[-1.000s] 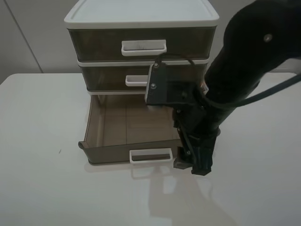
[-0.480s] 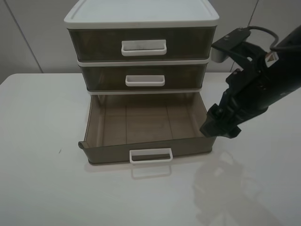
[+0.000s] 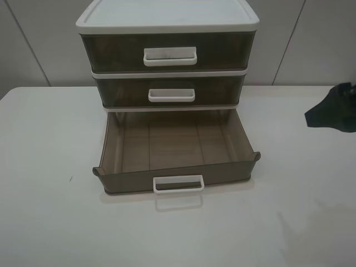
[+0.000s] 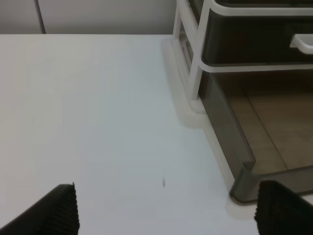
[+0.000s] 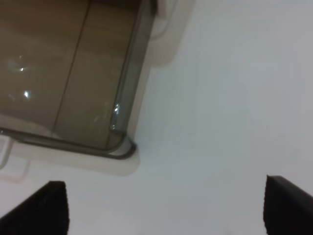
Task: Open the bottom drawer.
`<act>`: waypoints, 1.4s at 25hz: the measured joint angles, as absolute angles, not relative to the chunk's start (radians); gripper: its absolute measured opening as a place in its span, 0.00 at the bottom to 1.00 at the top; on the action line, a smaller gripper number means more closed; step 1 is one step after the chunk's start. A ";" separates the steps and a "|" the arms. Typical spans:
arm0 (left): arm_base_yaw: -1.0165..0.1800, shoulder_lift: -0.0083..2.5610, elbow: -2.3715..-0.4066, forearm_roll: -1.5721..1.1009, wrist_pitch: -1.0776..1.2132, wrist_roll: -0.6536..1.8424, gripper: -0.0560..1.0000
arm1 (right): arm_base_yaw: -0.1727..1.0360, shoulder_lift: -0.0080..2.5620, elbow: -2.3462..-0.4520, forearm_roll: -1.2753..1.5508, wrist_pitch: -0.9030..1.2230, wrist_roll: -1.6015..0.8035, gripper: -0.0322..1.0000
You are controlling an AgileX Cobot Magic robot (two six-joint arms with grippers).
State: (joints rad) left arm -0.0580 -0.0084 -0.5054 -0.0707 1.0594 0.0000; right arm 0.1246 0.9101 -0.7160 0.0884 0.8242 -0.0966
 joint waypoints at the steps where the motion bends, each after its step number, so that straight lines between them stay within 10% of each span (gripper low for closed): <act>1: -0.058 -0.008 -0.505 -0.071 1.059 0.000 0.76 | 0.108 0.873 -0.711 0.087 0.827 -0.094 0.79; 35: -0.058 -0.008 -0.505 -0.071 1.059 0.000 0.76 | 0.074 0.002 -0.578 -0.050 1.093 -0.121 0.79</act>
State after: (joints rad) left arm -0.0580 -0.0084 -0.5054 -0.0707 1.0594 0.0000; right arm 0.0735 0.0023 -0.5778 -0.0497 1.0928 -0.1206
